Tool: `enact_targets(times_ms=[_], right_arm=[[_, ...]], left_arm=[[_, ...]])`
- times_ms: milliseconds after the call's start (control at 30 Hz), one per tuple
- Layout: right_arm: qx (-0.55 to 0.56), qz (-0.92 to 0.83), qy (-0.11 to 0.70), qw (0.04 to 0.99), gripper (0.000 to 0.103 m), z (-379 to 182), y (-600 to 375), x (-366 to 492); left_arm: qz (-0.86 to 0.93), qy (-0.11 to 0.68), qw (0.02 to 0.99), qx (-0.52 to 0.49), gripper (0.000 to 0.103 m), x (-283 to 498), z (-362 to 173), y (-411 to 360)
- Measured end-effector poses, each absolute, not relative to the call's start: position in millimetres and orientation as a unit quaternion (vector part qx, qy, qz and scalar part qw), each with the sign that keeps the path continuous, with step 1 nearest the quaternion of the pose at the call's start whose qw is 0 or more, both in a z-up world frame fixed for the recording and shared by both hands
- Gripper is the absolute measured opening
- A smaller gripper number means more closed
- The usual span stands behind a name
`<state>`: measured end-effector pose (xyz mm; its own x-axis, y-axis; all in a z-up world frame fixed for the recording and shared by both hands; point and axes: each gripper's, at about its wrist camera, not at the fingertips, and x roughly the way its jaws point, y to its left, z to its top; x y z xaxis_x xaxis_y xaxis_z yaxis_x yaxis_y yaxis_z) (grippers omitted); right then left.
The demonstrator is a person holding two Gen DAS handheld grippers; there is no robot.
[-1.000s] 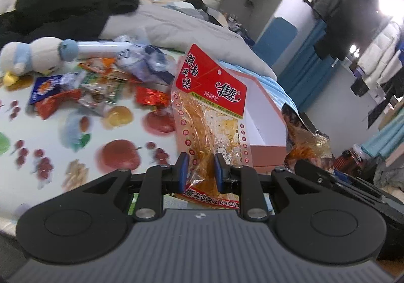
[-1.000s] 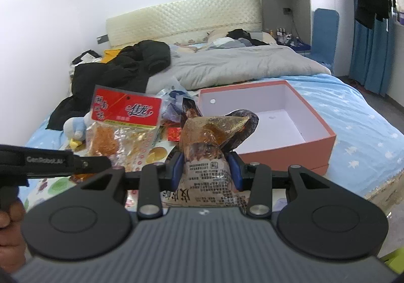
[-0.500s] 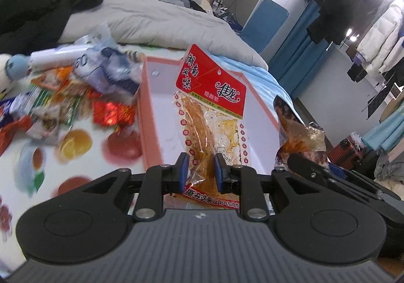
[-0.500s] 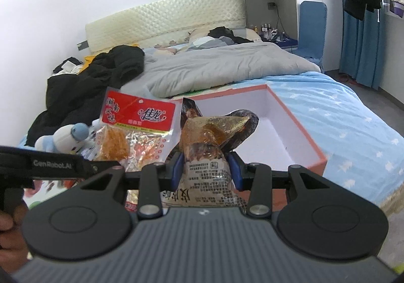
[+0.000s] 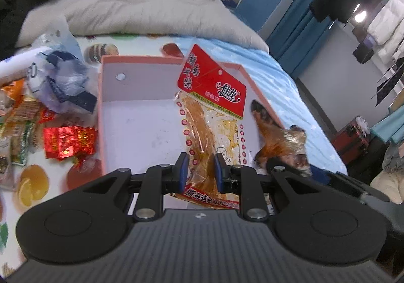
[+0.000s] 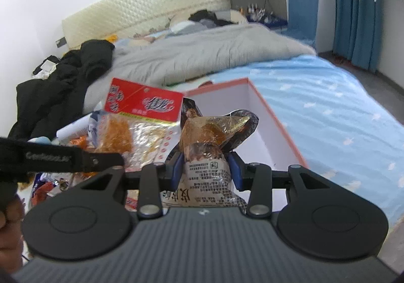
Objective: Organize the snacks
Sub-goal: 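Carry both packets over the pink box with both grippers, then open both grippers to drop the packets into the pink box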
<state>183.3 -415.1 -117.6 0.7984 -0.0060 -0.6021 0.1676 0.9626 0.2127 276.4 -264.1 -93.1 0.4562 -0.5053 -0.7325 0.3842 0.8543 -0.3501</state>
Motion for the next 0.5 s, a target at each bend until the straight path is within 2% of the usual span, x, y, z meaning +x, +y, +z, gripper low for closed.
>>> enact_targets(times_ms=[333, 433, 467, 500], right_arm=[[0.146, -0.050, 0.362, 0.919, 0.044, -160.3, -422.4, 218.3], [0.152, -0.053, 0.370, 0.915, 0.050, -164.7, -423.8, 219.4], [0.153, -0.054, 0.372, 0.914, 0.057, -165.0, -423.5, 218.4], [0.153, -0.055, 0.374, 0.913, 0.061, -165.3, -423.2, 217.8]], left_arm=[[-0.256, 0.480, 0.837, -0.058, 0.026, 298.8, -130.7, -266.0], [-0.249, 0.476, 0.841, -0.061, 0.041, 298.1, -132.2, -260.1], [-0.247, 0.475, 0.842, -0.061, 0.047, 297.3, -130.3, -258.3], [-0.249, 0.471, 0.844, -0.063, 0.048, 295.1, -127.9, -256.1]])
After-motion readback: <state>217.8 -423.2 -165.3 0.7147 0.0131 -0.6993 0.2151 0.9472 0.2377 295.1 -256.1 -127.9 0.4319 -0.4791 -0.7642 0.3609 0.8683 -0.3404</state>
